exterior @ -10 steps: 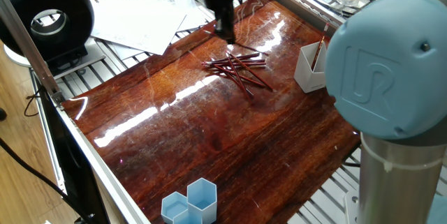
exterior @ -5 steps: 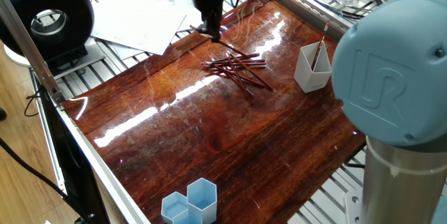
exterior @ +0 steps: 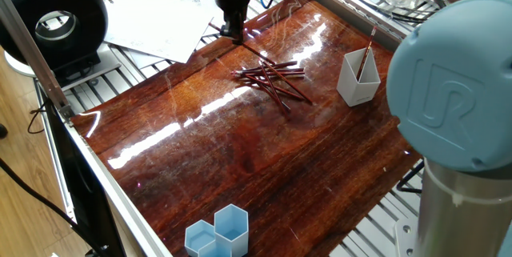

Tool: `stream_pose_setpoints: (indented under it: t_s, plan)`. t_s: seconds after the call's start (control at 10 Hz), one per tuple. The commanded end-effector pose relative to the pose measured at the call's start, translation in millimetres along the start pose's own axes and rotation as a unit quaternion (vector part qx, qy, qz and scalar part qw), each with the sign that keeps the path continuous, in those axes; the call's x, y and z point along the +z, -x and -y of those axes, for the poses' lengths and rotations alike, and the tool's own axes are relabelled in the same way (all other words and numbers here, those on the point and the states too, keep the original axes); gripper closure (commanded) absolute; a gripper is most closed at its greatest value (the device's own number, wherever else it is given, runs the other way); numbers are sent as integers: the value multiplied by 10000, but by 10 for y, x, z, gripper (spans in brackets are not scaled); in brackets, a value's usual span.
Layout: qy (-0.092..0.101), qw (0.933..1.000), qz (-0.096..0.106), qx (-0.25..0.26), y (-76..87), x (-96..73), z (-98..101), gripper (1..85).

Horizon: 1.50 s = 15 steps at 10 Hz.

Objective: Put the pen into the pen holder

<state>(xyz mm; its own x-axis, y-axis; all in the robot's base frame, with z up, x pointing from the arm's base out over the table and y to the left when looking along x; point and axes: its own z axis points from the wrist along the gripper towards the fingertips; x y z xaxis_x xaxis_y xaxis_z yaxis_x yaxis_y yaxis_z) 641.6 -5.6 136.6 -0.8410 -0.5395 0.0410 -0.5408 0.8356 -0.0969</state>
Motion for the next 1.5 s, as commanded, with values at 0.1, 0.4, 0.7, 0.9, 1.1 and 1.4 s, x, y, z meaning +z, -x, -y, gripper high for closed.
stream_pose_setpoints:
  t_s: [0.1,0.4,0.7,0.9,1.1,1.4]
  plan:
    - [341,9986,-140,-369,-575,-671,26,847]
    - [141,9974,-102,-697,-638,-550,157,847]
    - [167,9985,349,-395,-321,-446,149,847]
    - [64,9983,580,-11,-197,-456,210,847]
    - [47,9982,596,12,-189,-457,220,847]
    - [521,9977,395,-186,-545,-938,18,847]
